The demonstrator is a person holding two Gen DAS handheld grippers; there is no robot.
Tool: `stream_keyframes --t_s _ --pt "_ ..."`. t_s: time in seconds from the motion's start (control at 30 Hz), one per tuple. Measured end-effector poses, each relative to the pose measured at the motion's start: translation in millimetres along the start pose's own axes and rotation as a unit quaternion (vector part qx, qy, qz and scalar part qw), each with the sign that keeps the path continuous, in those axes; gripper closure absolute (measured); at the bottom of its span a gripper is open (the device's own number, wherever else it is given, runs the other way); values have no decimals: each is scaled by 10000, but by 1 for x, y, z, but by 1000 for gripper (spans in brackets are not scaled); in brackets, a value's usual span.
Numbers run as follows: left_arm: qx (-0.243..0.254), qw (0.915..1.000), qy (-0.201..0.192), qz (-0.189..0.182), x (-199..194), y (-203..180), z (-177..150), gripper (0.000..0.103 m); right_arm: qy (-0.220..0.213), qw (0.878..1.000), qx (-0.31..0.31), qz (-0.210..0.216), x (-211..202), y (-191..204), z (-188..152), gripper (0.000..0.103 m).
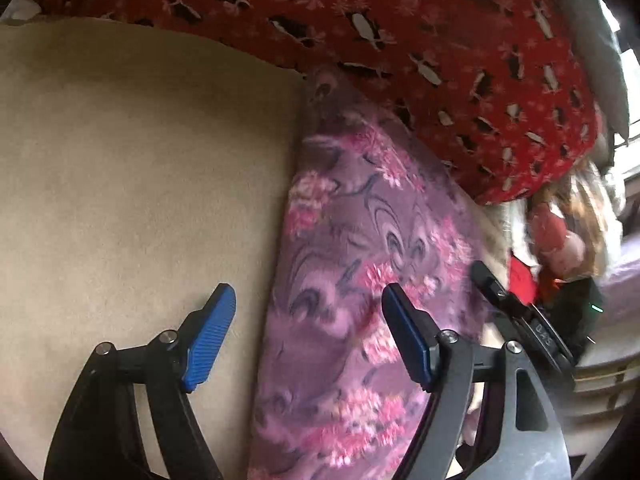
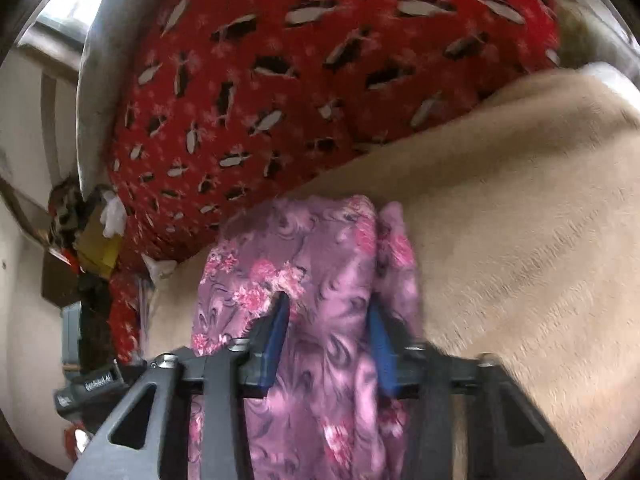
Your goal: Fold small clothes
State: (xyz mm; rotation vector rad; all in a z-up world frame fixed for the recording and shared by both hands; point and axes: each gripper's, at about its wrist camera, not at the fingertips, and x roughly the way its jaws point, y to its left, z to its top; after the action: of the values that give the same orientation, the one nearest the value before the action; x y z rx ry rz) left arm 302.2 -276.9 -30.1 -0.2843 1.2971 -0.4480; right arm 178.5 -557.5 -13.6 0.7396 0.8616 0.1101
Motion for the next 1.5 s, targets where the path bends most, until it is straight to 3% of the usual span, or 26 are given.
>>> stream_keyframes --t_s 0.1,0.2,0.3,0.37,0.4,0.43,0.5,0.53,0.57,0.6,0.67,0.7,0.8,0.9,1.0,1.07,1.13,1.27,1.37,1.4,1.5 --pt "17 9995 187 244 26 -2 6 24 -568 9974 -374 -218 -10 8 -4 96" --pt "207 9988 167 400 23 -12 7 23 6 9990 8 -449 21 -18 -7 100" --pt "432 9981 119 422 3 -7 -4 23 -268 9989 43 -383 -6 -9 -6 88" --pt "485 9981 24 377 -11 3 -19 23 -389 9989 -213 -143 -34 2 -18 86" --pt "494 9981 -10 363 -17 9 -30 23 -382 9989 -265 -58 -41 5 -24 76" --pt "503 9981 -27 364 -19 14 -39 23 -384 9988 -304 -35 -49 7 -35 55" --pt "428 9984 70 368 -13 24 -57 22 -239 9989 -313 -245 -49 7 -50 46" --pt "364 9988 108 315 -13 28 -62 22 -88 9989 -283 -355 -44 4 -56 51" --pt "337 9990 84 284 -16 30 -67 22 165 9987 -214 -428 -38 2 -63 63" --pt "369 9988 51 326 -18 29 -69 22 171 9993 -189 -282 -40 3 -68 84" --pt "513 9972 31 538 -21 27 -79 22 -214 9993 -261 -153 -58 10 -74 87" --pt "542 9968 71 583 -20 27 -83 22 -300 9991 -231 -176 -62 9 -78 87" --pt "602 9954 95 740 -21 20 -89 22 161 9981 -99 -594 -46 -6 -84 83" --pt "669 9943 113 824 -24 16 -95 22 -78 9994 -8 -325 -71 6 -86 77" --pt "605 9946 159 833 -23 19 -100 22 -99 9984 -219 -508 -82 16 -102 55" --pt "619 9942 165 869 -26 18 -103 22 163 9967 -284 -745 -74 14 -113 56" --pt "633 9941 186 856 -31 17 -105 22 319 9966 -298 -704 -73 10 -122 91" --pt "678 9931 180 940 -30 13 -106 22 -309 9986 -318 -298 -102 17 -131 92" --pt "606 9933 298 939 -29 16 -108 22 138 9979 -107 -626 -83 -2 -140 93" --pt "605 9935 324 903 -32 17 -108 22 270 9981 28 -552 -79 -11 -144 93" --pt "639 9948 157 781 -47 18 -92 22 84 9986 158 -502 -95 -8 -128 87"
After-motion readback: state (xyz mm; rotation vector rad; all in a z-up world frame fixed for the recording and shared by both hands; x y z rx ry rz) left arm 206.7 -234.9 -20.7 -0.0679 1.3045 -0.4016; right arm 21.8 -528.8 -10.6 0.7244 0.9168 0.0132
